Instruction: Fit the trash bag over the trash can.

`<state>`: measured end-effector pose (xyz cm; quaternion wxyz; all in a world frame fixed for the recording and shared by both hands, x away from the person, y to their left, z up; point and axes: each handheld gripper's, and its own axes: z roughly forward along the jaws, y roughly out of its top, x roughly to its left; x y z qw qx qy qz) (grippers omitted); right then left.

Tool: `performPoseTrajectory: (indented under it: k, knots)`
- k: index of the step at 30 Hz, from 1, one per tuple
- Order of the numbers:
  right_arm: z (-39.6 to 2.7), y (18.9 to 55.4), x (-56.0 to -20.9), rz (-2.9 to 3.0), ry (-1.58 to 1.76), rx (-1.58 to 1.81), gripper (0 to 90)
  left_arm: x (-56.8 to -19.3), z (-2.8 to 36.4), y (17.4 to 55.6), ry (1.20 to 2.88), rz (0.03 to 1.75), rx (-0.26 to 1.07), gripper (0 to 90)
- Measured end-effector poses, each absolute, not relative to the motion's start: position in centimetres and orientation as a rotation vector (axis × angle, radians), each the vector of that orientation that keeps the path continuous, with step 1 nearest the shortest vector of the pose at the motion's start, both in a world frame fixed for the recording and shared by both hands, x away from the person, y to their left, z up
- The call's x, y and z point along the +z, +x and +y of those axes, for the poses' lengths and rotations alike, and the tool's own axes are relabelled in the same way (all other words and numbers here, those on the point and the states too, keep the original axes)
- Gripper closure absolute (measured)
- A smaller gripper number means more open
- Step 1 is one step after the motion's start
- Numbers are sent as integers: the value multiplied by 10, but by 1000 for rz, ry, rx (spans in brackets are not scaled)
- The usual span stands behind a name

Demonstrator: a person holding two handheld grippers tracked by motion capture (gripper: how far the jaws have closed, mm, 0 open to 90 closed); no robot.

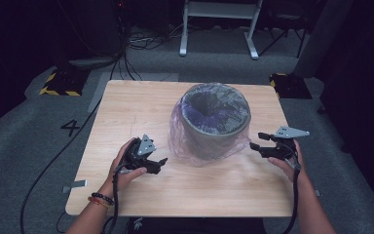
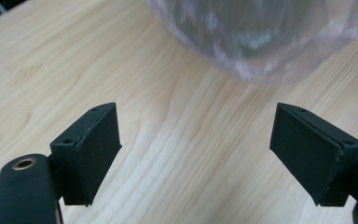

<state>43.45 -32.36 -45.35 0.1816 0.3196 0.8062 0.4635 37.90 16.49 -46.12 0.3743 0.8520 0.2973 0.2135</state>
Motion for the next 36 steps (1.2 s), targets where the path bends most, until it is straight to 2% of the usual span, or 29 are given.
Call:
performPoseTrajectory:
  k: [7, 15, 29, 36]
  knots:
    - [-320, 429, -455, 2315, 858, 1259, 328, -481, 181, 369, 2208, 821, 521, 157]
    - [-334, 425, -463, 2321, 900, 1247, 270, -498, 185, 361, 2246, 845, 470, 157]
    - [-347, 405, -437, 2143, 902, 1412, 230, -504, 193, 357, 2204, 890, 386, 155]
    - [-339, 398, -418, 2127, 870, 1400, 219, -504, 194, 359, 2204, 904, 369, 143]
